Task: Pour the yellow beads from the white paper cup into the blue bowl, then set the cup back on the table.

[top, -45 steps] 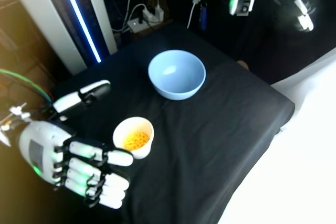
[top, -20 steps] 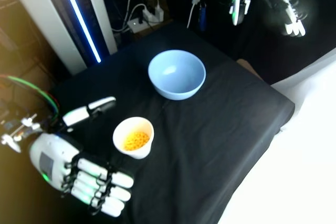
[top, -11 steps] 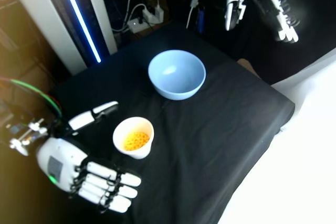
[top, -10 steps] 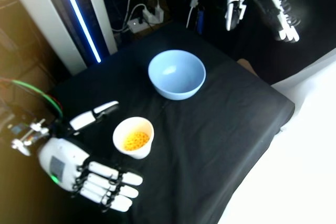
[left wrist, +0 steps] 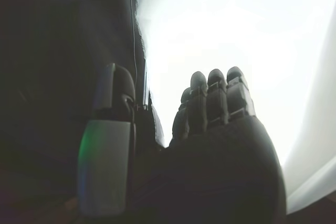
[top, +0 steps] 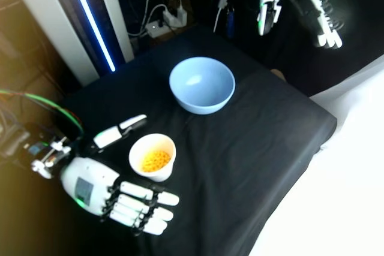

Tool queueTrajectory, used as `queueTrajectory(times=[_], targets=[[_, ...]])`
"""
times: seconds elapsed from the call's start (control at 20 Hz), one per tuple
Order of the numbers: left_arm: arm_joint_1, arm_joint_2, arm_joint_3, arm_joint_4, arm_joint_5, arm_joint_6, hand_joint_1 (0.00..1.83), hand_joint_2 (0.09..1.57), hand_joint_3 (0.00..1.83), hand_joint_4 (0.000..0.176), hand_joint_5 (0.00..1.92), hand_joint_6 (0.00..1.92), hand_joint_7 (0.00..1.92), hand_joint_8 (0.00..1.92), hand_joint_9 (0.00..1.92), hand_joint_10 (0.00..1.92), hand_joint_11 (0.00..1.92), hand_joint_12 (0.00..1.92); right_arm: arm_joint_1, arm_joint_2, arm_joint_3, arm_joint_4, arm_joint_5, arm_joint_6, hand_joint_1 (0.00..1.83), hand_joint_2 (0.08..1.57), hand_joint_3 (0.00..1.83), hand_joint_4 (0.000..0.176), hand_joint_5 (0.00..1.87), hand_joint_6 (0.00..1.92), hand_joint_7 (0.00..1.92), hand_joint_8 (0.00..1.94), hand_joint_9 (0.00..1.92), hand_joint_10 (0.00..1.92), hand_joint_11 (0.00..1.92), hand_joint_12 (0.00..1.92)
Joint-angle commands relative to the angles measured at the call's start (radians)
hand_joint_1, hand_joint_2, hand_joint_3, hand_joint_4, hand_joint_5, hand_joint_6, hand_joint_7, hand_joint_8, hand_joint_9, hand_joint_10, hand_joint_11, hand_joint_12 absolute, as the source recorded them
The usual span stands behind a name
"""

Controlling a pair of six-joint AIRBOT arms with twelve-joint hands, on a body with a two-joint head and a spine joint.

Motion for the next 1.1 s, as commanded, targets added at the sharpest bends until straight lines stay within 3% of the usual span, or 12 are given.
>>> queueTrajectory(times=[0.0,0.15,0.5,0.55,0.6,0.7,0.75,0.8,0.85,1.0,1.05], targets=[[-0.005,-0.005,0.006,-0.027,-0.121,-0.007,1.01,1.13,0.0,0.0,0.06,0.0,0.25,0.01,0.1,0.0,0.0,0.0,0.014,0.0,0.009,0.011,0.113,0.008,0.81,0.43,0.01,0.147,0.07,0.01,0.06,0.0,0.0,0.0,0.0,0.0],[-0.005,-0.008,0.006,-0.025,-0.121,-0.007,1.01,1.13,0.0,0.0,0.07,0.0,0.28,0.01,0.1,0.01,0.01,0.01,0.015,-0.002,0.015,0.011,0.106,0.008,0.84,0.49,0.03,0.129,0.06,0.0,0.0,0.0,0.0,0.0,0.0,0.0],[-0.005,-0.01,0.006,-0.025,-0.12,-0.007,1.0,1.12,0.0,0.0,0.06,0.0,0.29,0.0,0.1,0.0,0.0,0.0,0.02,-0.014,0.022,0.007,0.105,0.017,0.82,0.53,0.03,0.145,0.1,0.02,0.04,0.01,0.02,0.01,0.0,0.0],[-0.005,-0.01,0.006,-0.025,-0.12,-0.007,1.0,1.12,0.0,0.0,0.06,0.0,0.29,0.0,0.1,0.0,0.0,0.0,0.022,-0.015,0.024,0.006,0.105,0.019,0.82,0.53,0.03,0.145,0.1,0.02,0.04,0.01,0.02,0.01,0.0,0.0],[-0.005,-0.011,0.006,-0.024,-0.119,-0.007,1.01,1.12,0.0,0.0,0.06,0.0,0.29,0.0,0.11,0.01,0.02,0.01,0.024,-0.016,0.026,0.003,0.105,0.021,0.82,0.55,0.02,0.13,0.15,0.01,0.08,0.01,0.05,0.01,0.0,0.0],[-0.005,-0.012,0.006,-0.024,-0.119,-0.007,1.0,1.13,0.0,0.0,0.05,0.0,0.3,0.0,0.12,0.01,0.03,0.01,0.024,-0.016,0.027,0.001,0.105,0.026,0.88,0.58,0.01,0.17,0.38,0.02,0.23,0.01,0.08,0.01,0.0,0.0],[-0.004,-0.013,0.006,-0.024,-0.119,-0.007,0.99,1.13,0.0,0.0,0.05,0.0,0.3,0.0,0.11,0.0,0.03,0.01,0.024,-0.016,0.027,0.001,0.105,0.03,0.89,0.58,0.0,0.156,0.46,0.01,0.36,0.01,0.18,0.01,0.0,0.0],[-0.002,-0.014,0.006,-0.024,-0.119,-0.007,1.0,1.13,0.0,0.0,0.05,0.0,0.3,0.01,0.12,0.01,0.03,0.02,0.024,-0.016,0.028,0.0,0.105,0.033,0.9,0.57,0.0,0.042,0.57,0.01,0.54,0.02,0.28,0.02,0.02,0.01],[-0.001,-0.014,0.006,-0.025,-0.119,-0.007,0.99,1.13,0.0,0.0,0.06,0.0,0.3,0.01,0.13,0.01,0.05,0.03,0.024,-0.016,0.028,-0.001,0.105,0.034,0.91,0.58,0.0,0.0,0.7,0.02,0.64,0.01,0.35,0.01,0.05,0.02],[0.002,-0.017,0.007,-0.029,-0.12,-0.007,0.96,1.14,0.01,0.0,0.04,0.0,0.32,0.01,0.16,0.02,0.08,0.04,0.024,-0.016,0.03,-0.002,0.105,0.039,0.93,0.66,0.0,0.0,0.89,0.01,0.89,0.01,0.58,0.01,0.13,0.07],[0.005,-0.023,0.007,-0.033,-0.124,-0.007,0.96,1.15,0.01,0.0,0.03,0.0,0.31,0.01,0.16,0.02,0.08,0.05,0.024,-0.016,0.03,-0.002,0.105,0.041,0.93,0.7,0.0,0.0,0.92,0.01,0.96,0.01,0.57,0.0,0.09,0.06]])
